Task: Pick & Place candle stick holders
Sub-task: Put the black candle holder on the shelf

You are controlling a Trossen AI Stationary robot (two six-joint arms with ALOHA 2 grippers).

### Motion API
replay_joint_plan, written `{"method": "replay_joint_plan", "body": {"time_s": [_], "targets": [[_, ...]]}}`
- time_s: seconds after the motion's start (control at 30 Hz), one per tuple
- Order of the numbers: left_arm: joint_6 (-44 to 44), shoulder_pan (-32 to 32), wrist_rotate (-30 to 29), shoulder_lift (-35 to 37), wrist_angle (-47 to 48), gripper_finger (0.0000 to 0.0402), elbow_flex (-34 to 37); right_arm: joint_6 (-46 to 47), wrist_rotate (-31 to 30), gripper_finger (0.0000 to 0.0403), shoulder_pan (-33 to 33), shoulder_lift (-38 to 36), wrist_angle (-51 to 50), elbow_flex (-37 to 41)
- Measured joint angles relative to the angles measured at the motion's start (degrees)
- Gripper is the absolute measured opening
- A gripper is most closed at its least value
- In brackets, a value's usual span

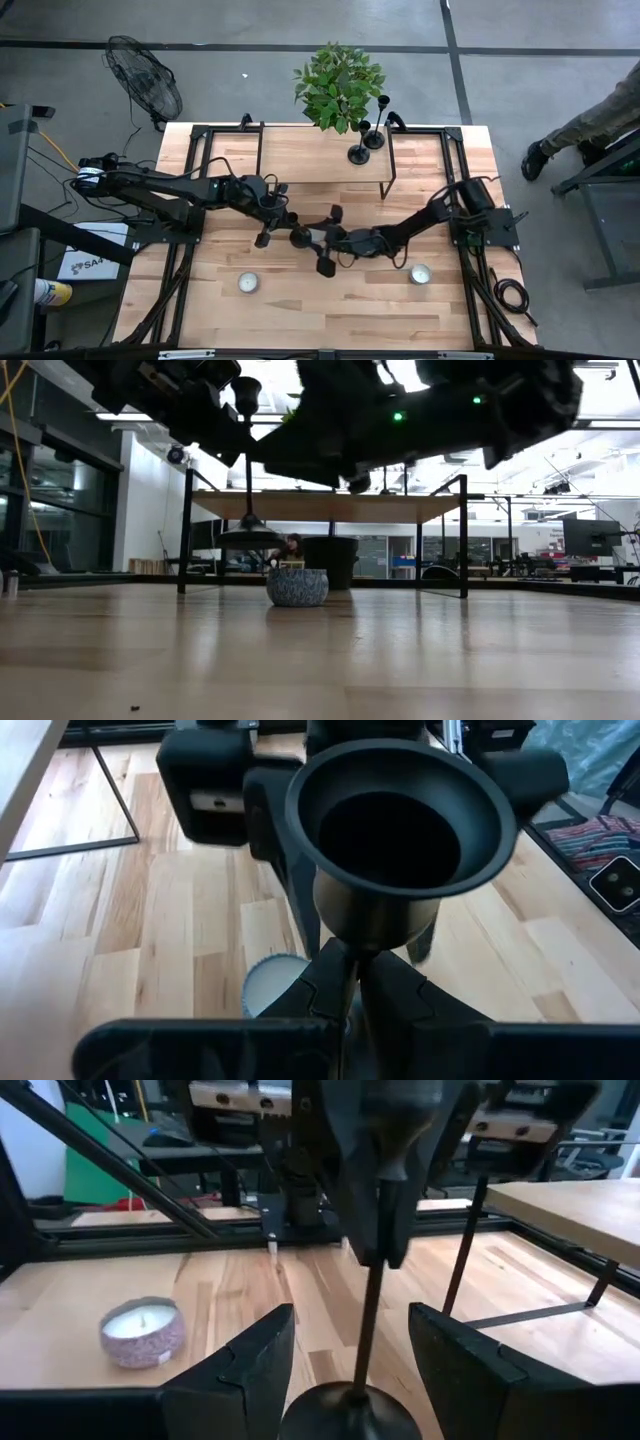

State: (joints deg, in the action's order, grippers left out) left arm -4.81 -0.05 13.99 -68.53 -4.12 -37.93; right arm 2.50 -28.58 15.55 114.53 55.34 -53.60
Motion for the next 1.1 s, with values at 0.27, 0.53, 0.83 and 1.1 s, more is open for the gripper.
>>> {"method": "replay_joint_plan", "body": {"time_s": [0.27, 0.53, 0.83, 1.1], "targets": [[-0.1, 0.0, 0.1, 0.0, -0.1, 0.0014, 0.0, 2.1, 0.0, 0.0192, -1.4, 0.8, -4.1, -2.7], [-0.1, 0.0, 0.1, 0.0, -1.1, 0.0014, 0.0, 5.1, 3.5, 0.0188, -2.9, 0.8, -4.0, -2.7], [-0.1, 0.0, 1.3, 0.0, -1.7, 0.0014, 0.0, 5.1, 4.9, 0.0117, -3.1, 0.8, -4.1, -2.7], [-0.1, 0.0, 1.3, 0.0, -1.7, 0.0014, 0.0, 5.0, 5.1, 0.0031, -3.0, 0.7, -5.0, -2.7]]}}
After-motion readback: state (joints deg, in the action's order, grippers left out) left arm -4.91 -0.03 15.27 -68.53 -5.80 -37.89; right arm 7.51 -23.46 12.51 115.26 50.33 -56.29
